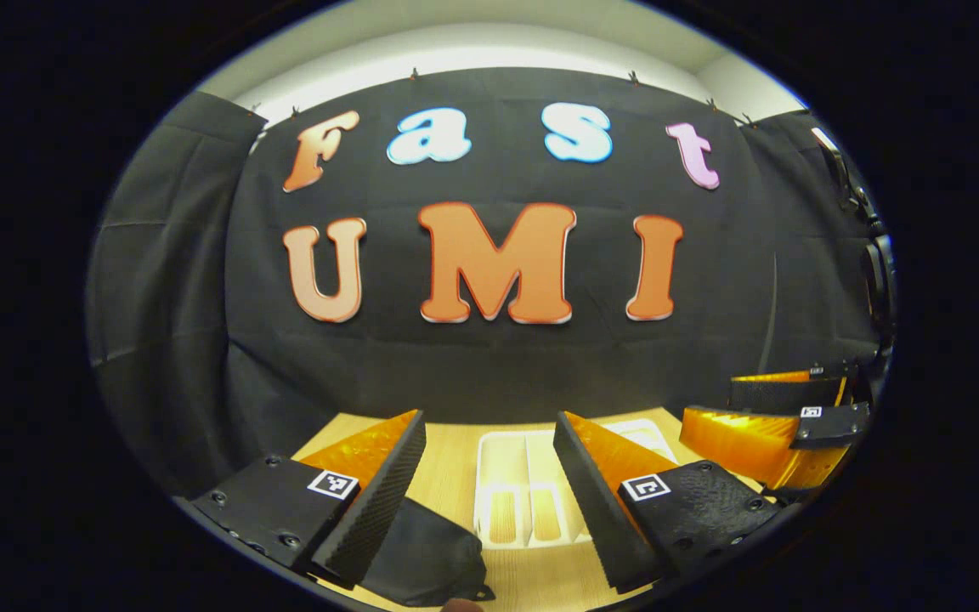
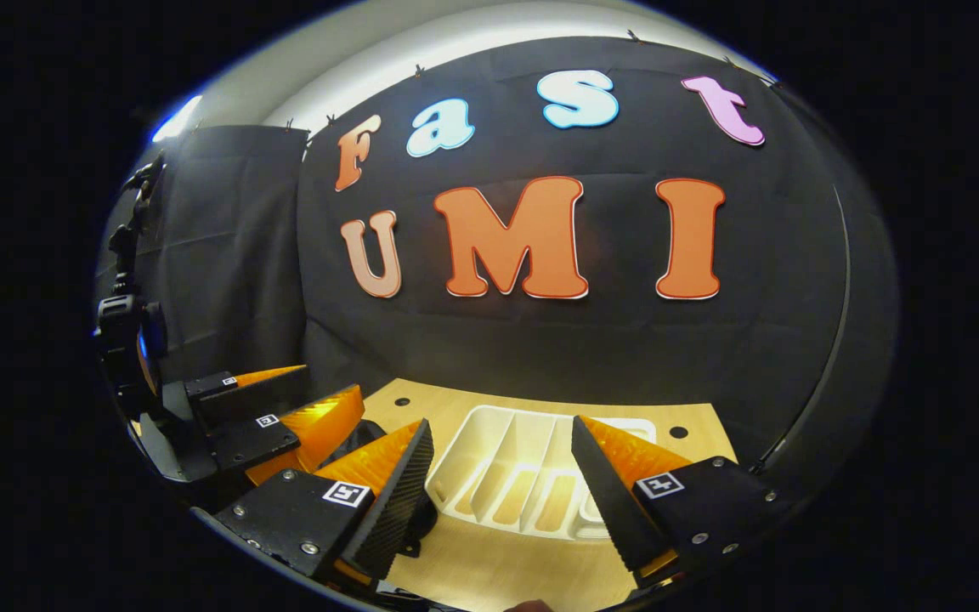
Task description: Open the schoolbag, grab two books from the bookshelf and put them into the schoolbag.
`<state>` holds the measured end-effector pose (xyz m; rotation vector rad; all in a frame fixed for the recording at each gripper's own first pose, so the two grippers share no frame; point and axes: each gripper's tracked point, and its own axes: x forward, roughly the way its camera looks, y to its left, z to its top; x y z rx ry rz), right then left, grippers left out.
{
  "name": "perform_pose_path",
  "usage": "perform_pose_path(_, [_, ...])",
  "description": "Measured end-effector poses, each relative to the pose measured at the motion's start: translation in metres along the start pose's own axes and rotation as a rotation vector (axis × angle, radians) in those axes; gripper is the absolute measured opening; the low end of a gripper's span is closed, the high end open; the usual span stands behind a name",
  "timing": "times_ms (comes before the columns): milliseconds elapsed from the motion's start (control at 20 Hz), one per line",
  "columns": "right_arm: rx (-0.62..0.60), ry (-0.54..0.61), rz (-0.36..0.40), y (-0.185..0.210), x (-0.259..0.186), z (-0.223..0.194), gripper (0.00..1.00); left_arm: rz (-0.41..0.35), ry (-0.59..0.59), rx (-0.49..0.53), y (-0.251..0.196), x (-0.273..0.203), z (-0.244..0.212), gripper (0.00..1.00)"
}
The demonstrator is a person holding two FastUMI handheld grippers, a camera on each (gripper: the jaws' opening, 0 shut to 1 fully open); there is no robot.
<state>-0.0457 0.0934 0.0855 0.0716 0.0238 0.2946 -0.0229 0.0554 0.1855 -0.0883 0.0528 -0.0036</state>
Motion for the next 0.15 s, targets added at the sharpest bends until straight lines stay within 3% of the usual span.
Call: perform_pose_path(150, [0.0, -0.019, -0.016, -0.0103, -0.0051, -0.0012, 0.98, 0.009, -0.037, -0.028, 0.0019, -0.0062, 0.0053, 0.96])
